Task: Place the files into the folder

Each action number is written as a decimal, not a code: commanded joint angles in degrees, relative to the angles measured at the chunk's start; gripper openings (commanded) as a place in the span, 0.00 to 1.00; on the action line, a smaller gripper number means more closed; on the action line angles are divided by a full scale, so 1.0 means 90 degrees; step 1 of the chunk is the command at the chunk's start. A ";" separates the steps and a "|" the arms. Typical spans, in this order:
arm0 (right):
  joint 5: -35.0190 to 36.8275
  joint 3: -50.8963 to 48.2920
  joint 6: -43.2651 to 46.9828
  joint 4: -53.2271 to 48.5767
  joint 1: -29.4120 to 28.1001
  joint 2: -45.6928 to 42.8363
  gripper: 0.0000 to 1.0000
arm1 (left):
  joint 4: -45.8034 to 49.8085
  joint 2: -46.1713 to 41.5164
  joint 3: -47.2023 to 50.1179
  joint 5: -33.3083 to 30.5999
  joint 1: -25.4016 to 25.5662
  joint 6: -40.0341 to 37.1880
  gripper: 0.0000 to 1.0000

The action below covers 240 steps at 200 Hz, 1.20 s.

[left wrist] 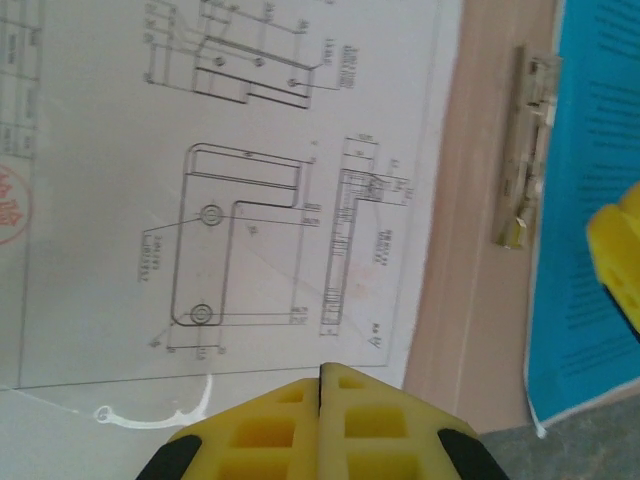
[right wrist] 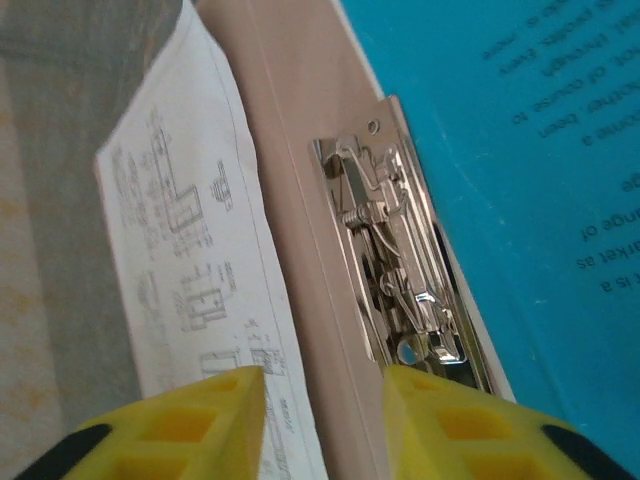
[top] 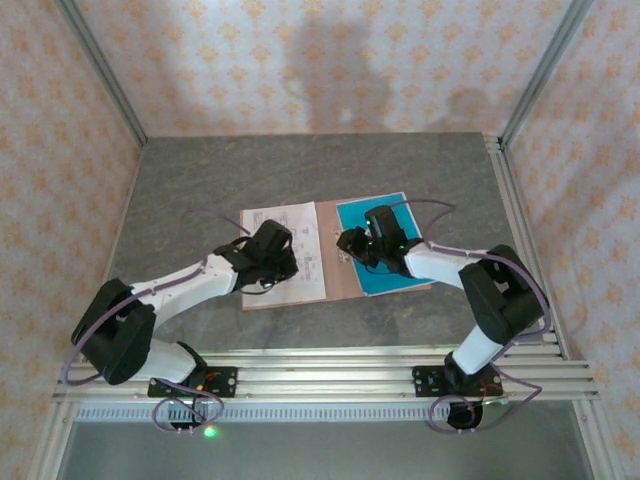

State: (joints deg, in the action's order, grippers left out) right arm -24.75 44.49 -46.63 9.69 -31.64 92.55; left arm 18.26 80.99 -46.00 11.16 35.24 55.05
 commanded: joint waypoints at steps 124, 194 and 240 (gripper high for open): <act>0.1280 -0.0412 -0.1545 0.0031 -0.0580 -0.0272 0.23 | -0.0840 0.0739 0.0821 -0.0292 0.0289 0.0648 0.00; 0.1393 -0.0696 -0.1674 0.0465 -0.0591 -0.0199 0.23 | -0.0974 0.0662 0.1009 -0.0475 0.0466 0.0920 0.00; 0.1296 -0.0545 -0.1723 0.0649 -0.0596 0.0101 0.24 | -0.0961 0.0629 0.1058 -0.0580 0.0564 0.1003 0.00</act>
State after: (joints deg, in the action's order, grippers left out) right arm -14.55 38.79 -61.41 13.69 -36.93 91.96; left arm 7.68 86.91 -38.13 8.10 39.42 63.00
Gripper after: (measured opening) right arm 0.237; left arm 0.045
